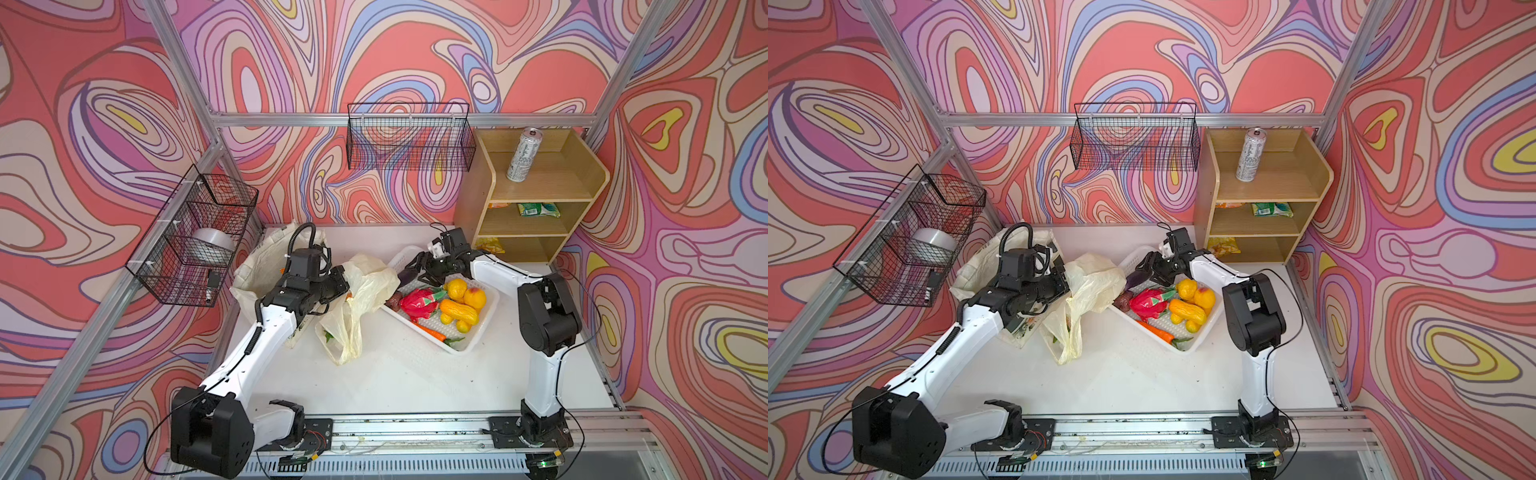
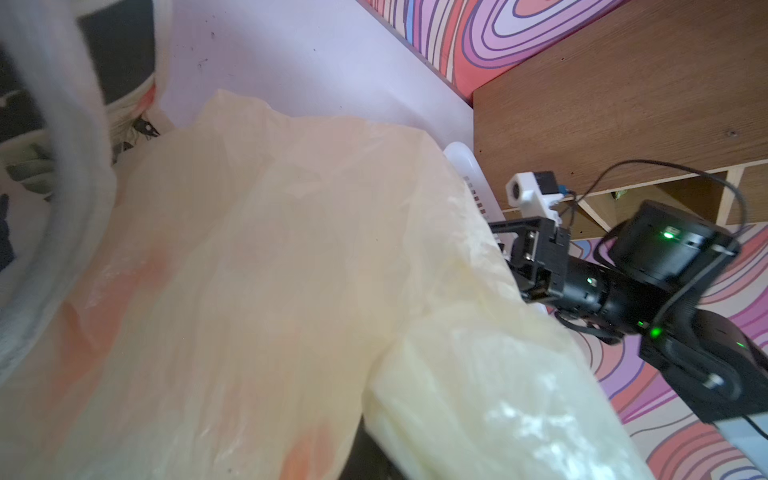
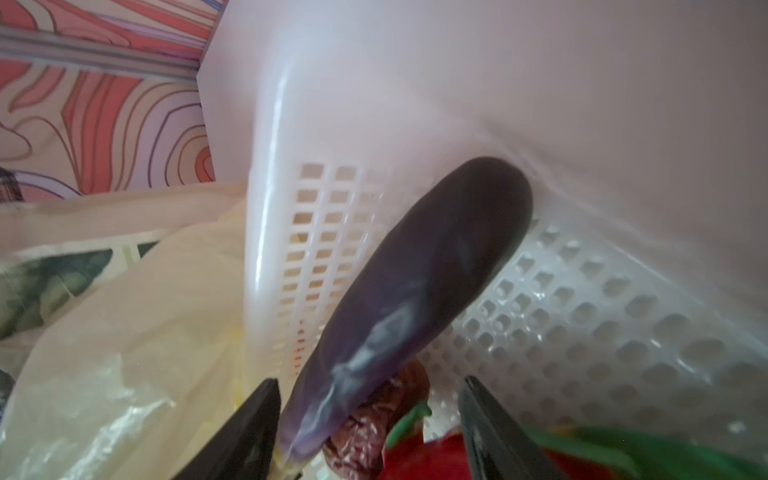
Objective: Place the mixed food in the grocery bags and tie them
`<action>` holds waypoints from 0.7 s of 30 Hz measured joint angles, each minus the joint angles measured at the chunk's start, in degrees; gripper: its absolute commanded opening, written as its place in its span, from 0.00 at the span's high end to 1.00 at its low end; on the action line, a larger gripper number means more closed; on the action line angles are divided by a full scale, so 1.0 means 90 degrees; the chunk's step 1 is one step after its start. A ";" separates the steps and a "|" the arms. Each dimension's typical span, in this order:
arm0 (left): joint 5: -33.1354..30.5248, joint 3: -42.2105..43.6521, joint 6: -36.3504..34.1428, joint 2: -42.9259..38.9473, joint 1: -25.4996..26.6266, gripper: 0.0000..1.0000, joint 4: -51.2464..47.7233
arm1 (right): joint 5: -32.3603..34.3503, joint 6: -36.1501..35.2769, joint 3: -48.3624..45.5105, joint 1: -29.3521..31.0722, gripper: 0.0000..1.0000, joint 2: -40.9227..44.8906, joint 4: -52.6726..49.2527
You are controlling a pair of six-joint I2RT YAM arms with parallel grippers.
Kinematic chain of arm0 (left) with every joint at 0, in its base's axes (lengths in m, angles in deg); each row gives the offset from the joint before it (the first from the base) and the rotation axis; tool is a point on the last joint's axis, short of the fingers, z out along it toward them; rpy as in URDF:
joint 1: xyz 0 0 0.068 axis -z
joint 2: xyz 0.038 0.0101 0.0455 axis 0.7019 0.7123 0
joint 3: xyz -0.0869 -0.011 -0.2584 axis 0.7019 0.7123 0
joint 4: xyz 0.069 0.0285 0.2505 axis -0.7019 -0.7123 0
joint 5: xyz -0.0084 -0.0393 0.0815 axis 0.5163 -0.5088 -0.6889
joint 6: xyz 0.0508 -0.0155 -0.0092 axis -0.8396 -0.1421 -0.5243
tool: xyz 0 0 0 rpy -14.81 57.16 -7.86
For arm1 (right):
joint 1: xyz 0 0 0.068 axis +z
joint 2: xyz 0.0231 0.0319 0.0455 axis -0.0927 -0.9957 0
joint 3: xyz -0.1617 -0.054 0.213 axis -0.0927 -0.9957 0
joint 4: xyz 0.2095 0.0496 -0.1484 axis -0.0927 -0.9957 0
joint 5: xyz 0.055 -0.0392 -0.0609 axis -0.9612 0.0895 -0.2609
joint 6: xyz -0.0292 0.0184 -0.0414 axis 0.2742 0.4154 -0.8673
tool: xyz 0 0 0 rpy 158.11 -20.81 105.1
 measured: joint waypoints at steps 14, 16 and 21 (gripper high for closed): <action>-0.0750 -0.0398 -0.0070 -0.0117 -0.0447 1.00 -0.0406 | 0.2176 -0.3466 -0.1826 0.1404 0.22 0.2035 0.0537; -0.0818 -0.0469 -0.0090 -0.0131 -0.0520 1.00 -0.0486 | 0.2380 -0.3755 -0.1843 0.1547 0.20 0.1974 0.0554; -0.0911 -0.0551 -0.0121 -0.0192 -0.0573 1.00 -0.0610 | 0.2730 -0.4325 -0.1843 0.1790 0.13 0.1889 0.0772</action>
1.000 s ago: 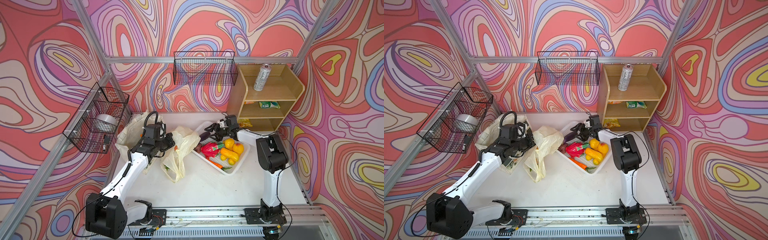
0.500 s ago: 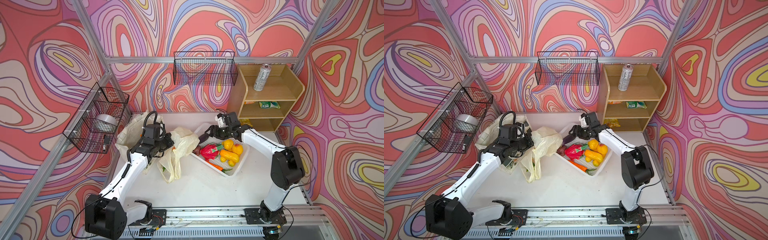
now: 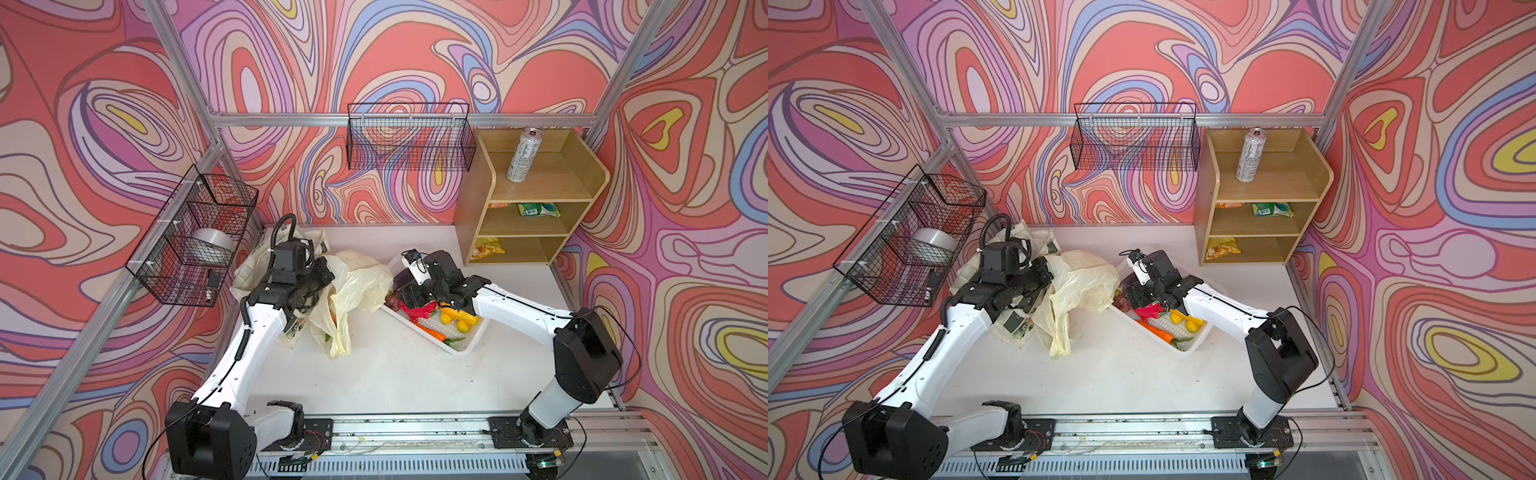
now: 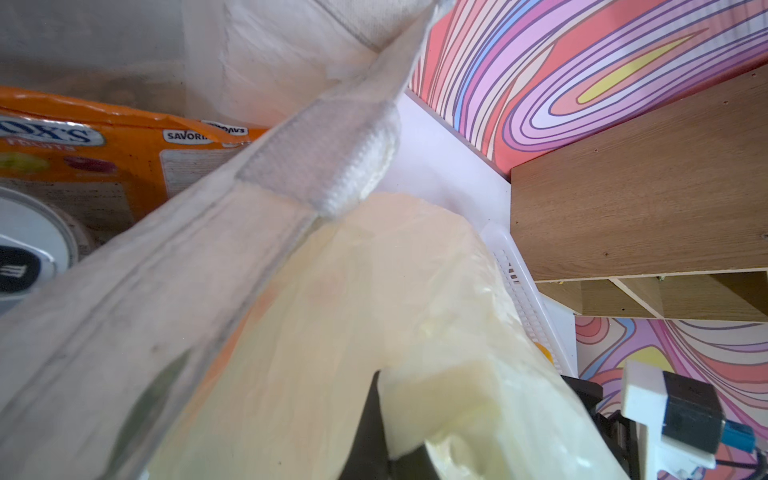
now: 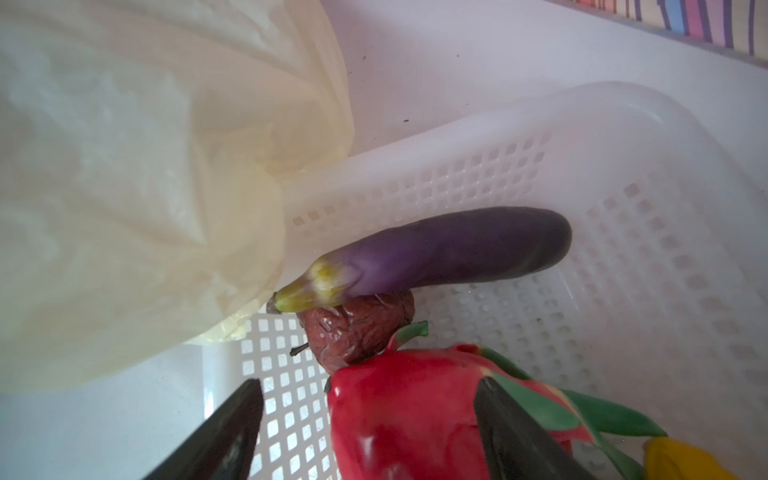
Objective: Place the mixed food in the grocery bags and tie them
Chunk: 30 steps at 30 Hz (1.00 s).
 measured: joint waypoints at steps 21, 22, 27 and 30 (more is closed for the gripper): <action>-0.0022 -0.0032 -0.0070 -0.0097 -0.0010 1.00 -0.0223 | 0.2028 -0.1020 0.0709 0.0544 0.17 -0.1372 0.0838; -0.0022 -0.0032 -0.0070 -0.0102 -0.0010 1.00 -0.0223 | 0.2050 -0.0981 0.0828 0.0508 0.17 -0.1421 0.0828; -0.0022 -0.0032 -0.0070 -0.0131 -0.0010 1.00 -0.0221 | 0.2023 -0.0641 0.1457 0.0141 0.21 -0.1596 0.0699; -0.0019 -0.0032 -0.0070 -0.0131 -0.0010 1.00 -0.0221 | 0.1911 -0.0435 0.1877 -0.0141 0.21 -0.1783 0.0605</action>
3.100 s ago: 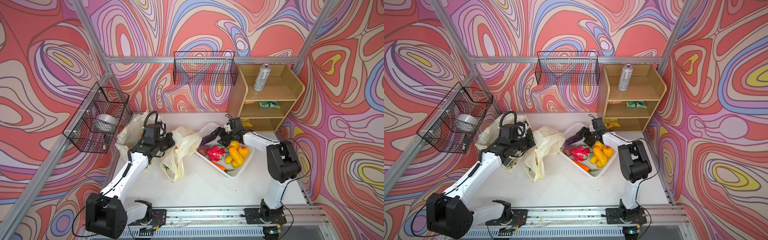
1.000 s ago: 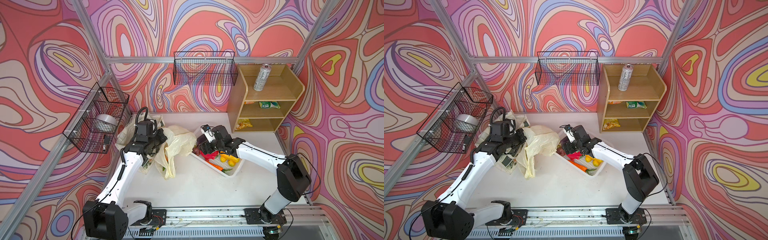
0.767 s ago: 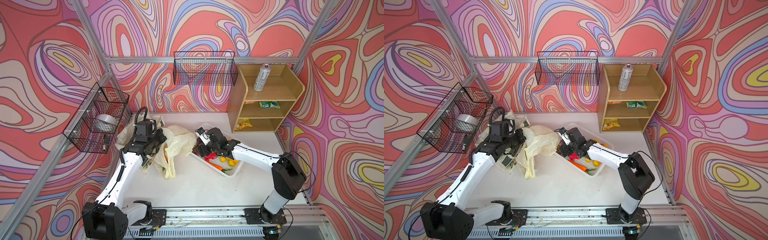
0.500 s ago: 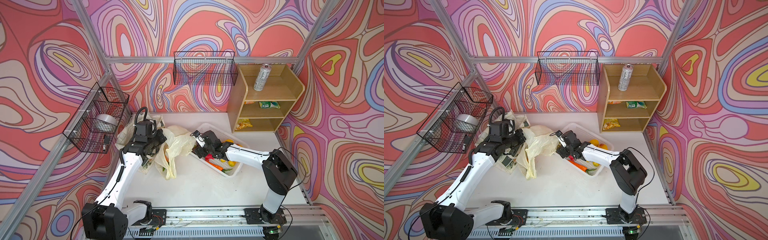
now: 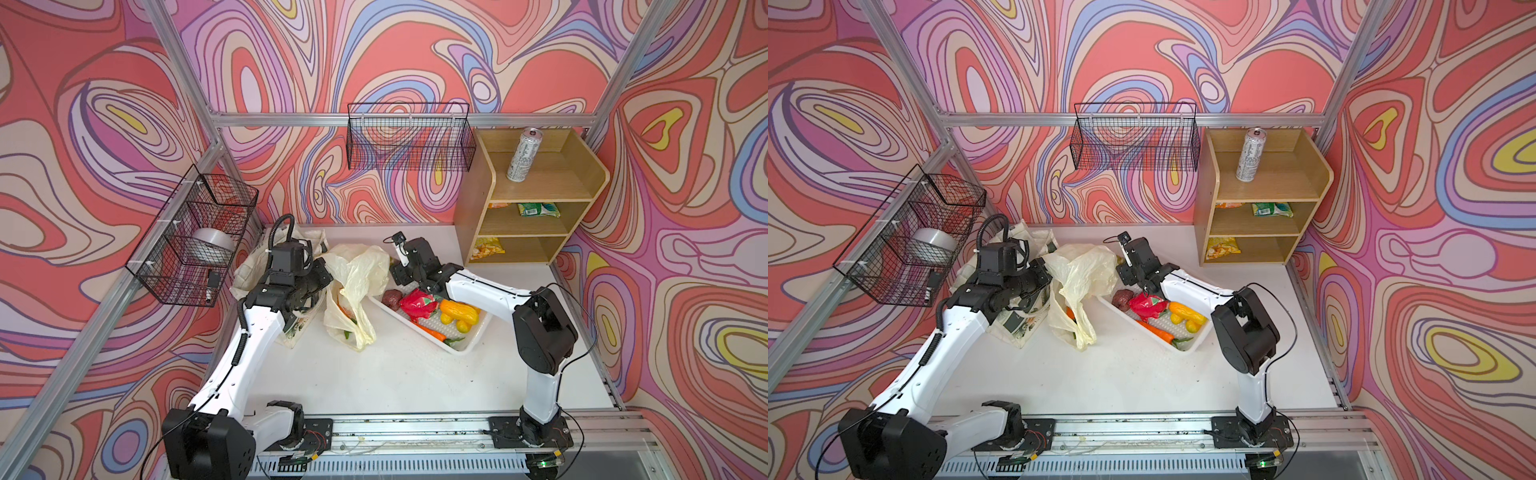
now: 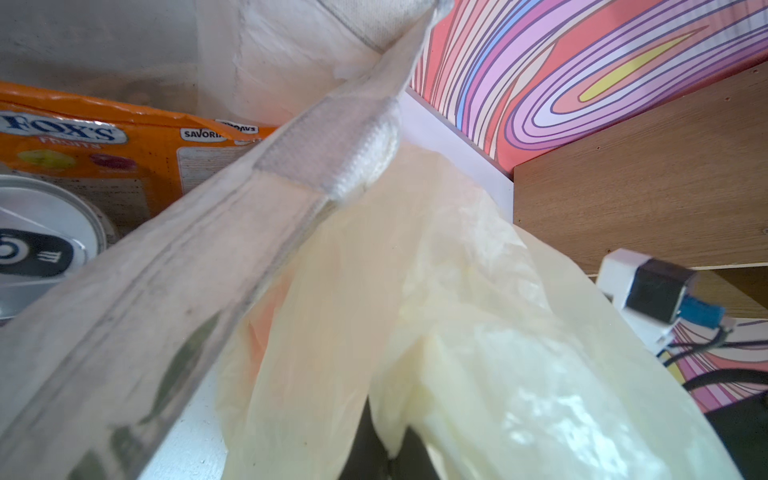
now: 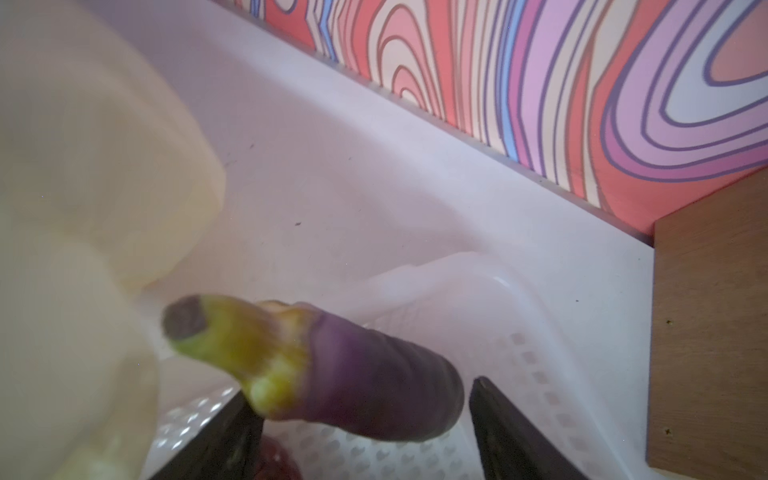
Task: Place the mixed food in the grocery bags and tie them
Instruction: 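Close the right gripper on the purple eggplant's stem end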
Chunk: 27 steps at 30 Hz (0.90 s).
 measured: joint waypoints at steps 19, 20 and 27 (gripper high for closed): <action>0.0066 0.0007 0.0000 0.0000 -0.0002 1.00 0.0007 | -0.1054 0.0741 0.0532 -0.0364 0.19 -0.0561 -0.0265; 0.0070 0.0017 0.0002 0.0000 0.0000 1.00 0.0007 | -0.1086 0.0758 0.0636 -0.0364 0.20 -0.0617 -0.0267; 0.0107 0.0051 0.0002 0.0000 0.0000 1.00 0.0007 | -0.1282 0.0782 0.1013 -0.0364 0.68 -0.0860 -0.0272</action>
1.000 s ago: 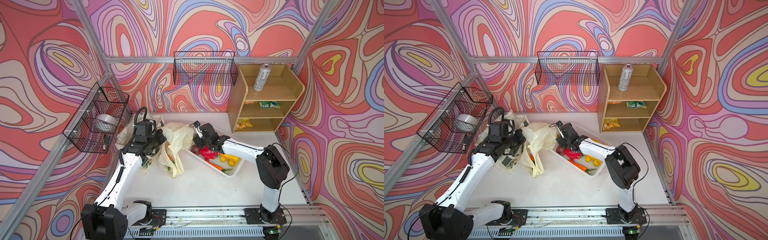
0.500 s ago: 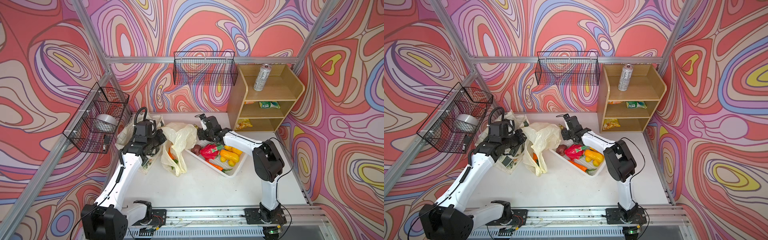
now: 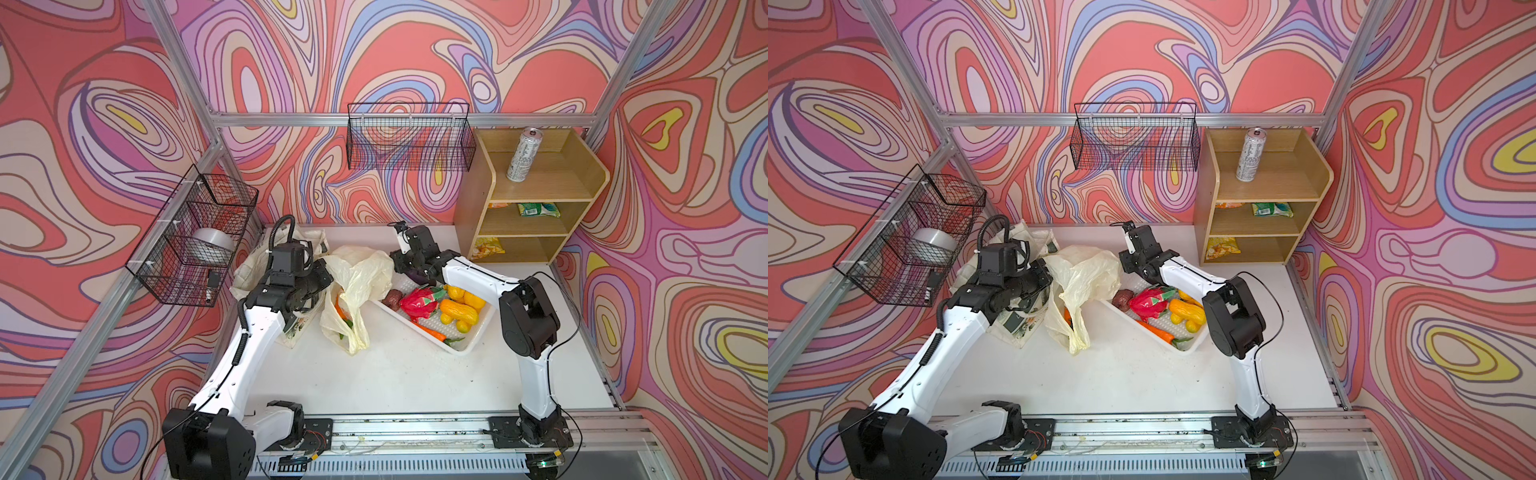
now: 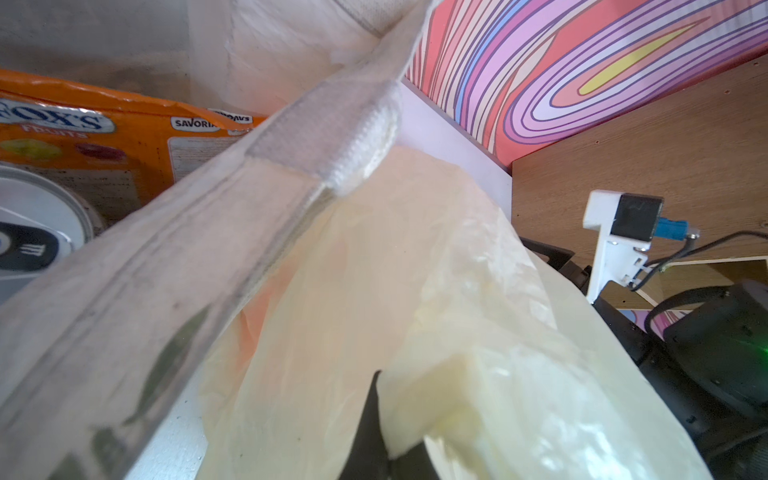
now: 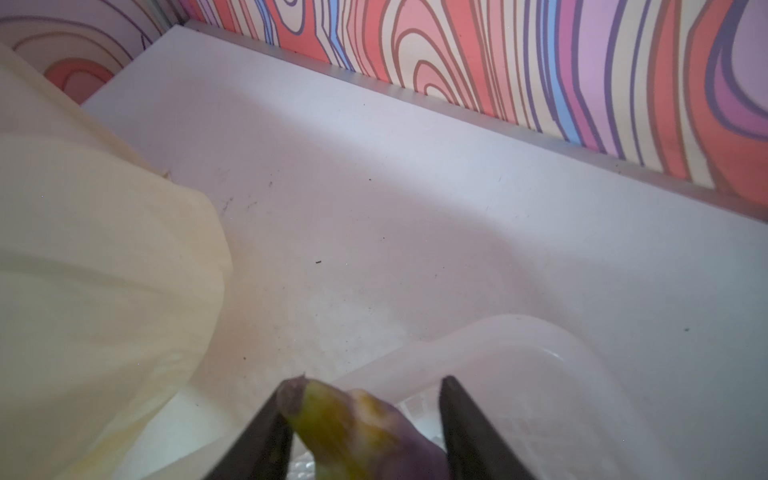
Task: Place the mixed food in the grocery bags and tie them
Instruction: 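Close the right gripper on the purple eggplant's stem end, then lift the eggplant with the right gripper and carry it over the cream bag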
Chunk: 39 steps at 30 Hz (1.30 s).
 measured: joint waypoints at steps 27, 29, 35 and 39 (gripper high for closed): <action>0.0546 -0.0063 0.0124 0.0192 0.0024 1.00 0.0002 | -0.0262 0.0153 0.0124 -0.0185 1.00 0.2001 -0.0177; 0.0549 -0.0119 0.0141 0.0231 0.0078 1.00 0.0000 | -0.0527 0.0335 0.0126 -0.0185 1.00 0.2259 -0.0158; 0.0556 -0.0510 0.0143 0.0449 0.0503 1.00 -0.0058 | -0.1523 0.1173 0.0134 -0.0185 1.00 0.3135 0.0223; 0.0512 -0.0940 0.0148 0.0546 0.0896 1.00 -0.0158 | -0.2118 0.1950 -0.0092 -0.0180 1.00 0.3691 0.0816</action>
